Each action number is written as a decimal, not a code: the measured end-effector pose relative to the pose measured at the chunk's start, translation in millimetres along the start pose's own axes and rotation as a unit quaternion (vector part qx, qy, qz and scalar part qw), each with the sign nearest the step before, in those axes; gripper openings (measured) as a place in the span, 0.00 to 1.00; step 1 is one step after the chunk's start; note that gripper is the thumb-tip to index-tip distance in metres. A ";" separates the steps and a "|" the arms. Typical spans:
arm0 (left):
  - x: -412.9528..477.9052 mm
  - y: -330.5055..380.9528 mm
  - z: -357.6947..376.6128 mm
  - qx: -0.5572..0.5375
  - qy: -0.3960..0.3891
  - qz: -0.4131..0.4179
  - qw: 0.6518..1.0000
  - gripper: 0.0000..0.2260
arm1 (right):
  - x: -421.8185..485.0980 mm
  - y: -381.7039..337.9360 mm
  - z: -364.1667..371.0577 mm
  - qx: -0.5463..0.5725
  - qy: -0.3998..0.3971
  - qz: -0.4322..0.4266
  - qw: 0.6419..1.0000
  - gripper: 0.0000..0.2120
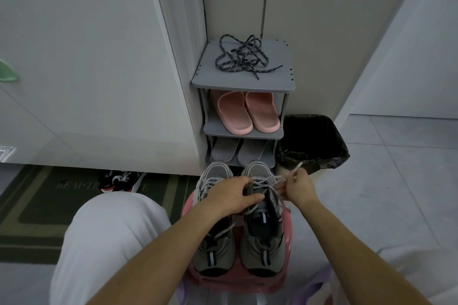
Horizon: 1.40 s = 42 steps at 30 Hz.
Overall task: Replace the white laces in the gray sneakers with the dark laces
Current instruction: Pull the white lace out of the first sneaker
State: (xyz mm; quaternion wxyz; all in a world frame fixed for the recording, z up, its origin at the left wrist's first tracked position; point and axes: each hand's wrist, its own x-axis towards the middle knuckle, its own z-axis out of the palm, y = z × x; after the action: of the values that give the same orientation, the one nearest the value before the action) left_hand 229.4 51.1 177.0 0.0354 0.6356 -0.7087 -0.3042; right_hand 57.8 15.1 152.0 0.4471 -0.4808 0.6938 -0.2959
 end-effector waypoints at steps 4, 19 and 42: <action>0.5 0.7 0.1 0.004 0.000 -0.003 1.000 0.28 | -3.2 1.0 1.0 -0.073 -0.031 -0.014 0.997 0.14; 1.3 -3.3 1.7 -0.011 -0.004 -0.006 1.000 0.28 | -5.9 2.3 3.7 -0.126 -0.067 -0.038 0.989 0.18; 0.7 -2.9 2.2 -0.014 0.008 -0.010 1.000 0.29 | -11.5 -3.5 0.0 -0.044 -0.069 -0.019 0.996 0.13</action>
State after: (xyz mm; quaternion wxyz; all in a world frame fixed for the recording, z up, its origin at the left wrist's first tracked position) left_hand 230.8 51.3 173.6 0.0467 0.6445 -0.6975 -0.3097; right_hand 60.8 24.6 158.8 0.4665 -0.5326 0.6644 -0.2393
